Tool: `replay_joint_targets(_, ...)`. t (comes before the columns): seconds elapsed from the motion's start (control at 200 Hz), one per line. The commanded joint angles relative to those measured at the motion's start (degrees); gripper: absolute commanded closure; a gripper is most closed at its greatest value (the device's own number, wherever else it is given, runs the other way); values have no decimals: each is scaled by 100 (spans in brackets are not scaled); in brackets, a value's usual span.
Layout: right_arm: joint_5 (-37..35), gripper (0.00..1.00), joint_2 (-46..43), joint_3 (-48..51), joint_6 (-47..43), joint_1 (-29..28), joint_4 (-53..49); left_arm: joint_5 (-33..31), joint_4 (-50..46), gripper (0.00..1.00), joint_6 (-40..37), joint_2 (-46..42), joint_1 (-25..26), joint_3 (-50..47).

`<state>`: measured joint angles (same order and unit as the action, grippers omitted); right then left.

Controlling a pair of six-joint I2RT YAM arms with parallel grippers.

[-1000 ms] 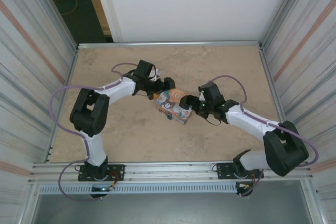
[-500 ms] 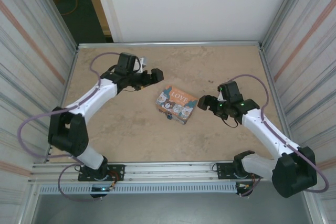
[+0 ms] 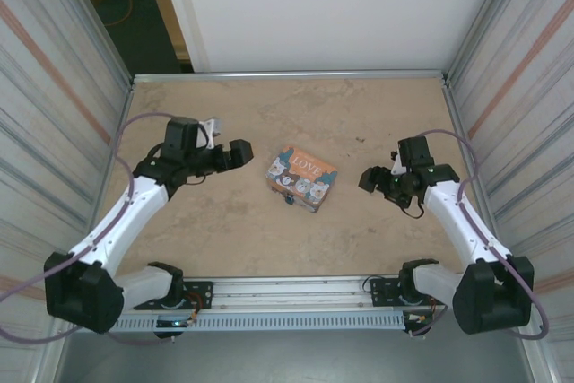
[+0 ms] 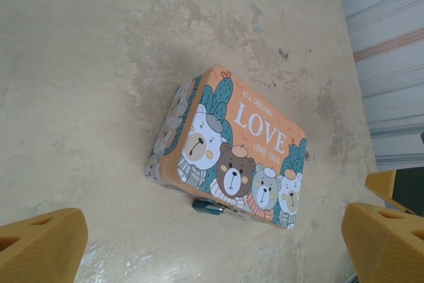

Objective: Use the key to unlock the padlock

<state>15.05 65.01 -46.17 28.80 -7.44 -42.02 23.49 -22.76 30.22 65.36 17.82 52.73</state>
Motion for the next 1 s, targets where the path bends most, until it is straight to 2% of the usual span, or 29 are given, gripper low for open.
replay_joint_targets(0.0, 307, 24, 316, -287, -490, 130, -272, 16, -194, 1, -131, -376, -282, -248)
replay_joint_targets(0.376, 491, 42, 1627, -784, -963, 532, -280, 584, -202, 1, 20, -1141, -1192, -989)
replay_joint_targets(0.721, 462, 55, 2618, -1050, -1155, 724, -271, 747, -193, 1, -24, -1096, -1310, -1009)
replay_joint_targets(0.997, 608, 63, 3037, -1148, -1183, 760, -153, 767, -162, 1, -6, -1040, -1324, -1042)
